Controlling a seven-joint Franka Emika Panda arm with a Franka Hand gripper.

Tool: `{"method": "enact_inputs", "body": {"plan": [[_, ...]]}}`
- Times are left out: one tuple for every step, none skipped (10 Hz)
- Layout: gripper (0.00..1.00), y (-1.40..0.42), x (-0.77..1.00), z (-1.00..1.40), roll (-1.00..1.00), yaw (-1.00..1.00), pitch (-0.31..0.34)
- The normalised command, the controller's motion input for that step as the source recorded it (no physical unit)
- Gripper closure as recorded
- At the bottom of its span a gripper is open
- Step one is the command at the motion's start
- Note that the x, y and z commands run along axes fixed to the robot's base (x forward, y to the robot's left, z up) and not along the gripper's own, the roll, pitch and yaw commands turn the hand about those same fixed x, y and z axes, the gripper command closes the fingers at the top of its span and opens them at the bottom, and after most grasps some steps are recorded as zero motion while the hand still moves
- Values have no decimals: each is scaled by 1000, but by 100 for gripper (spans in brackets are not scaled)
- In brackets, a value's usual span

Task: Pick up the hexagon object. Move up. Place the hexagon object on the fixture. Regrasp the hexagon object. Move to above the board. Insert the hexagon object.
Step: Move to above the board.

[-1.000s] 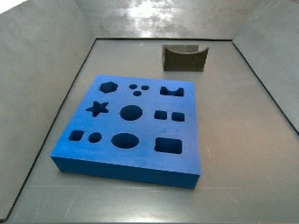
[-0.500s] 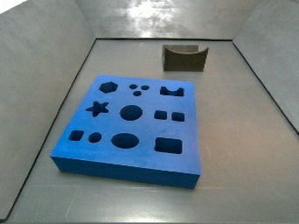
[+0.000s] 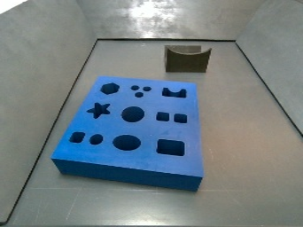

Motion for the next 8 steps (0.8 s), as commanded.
{"method": "enact_inputs", "body": {"plan": [[100,68,-167,19,-150,-1,-204],[100,68,-167,19,-150,-1,-204],[100,68,-167,19,-150,-1,-204],[100,68,-167,20,-150,-1,-204],[100,68,-167,20,-151,-1,-204],[100,68,-167,20,-151,-1,-203],[100,68,-167,20,-151,-1,-203],[100,68,-167,20,-151,-1,-203]]}}
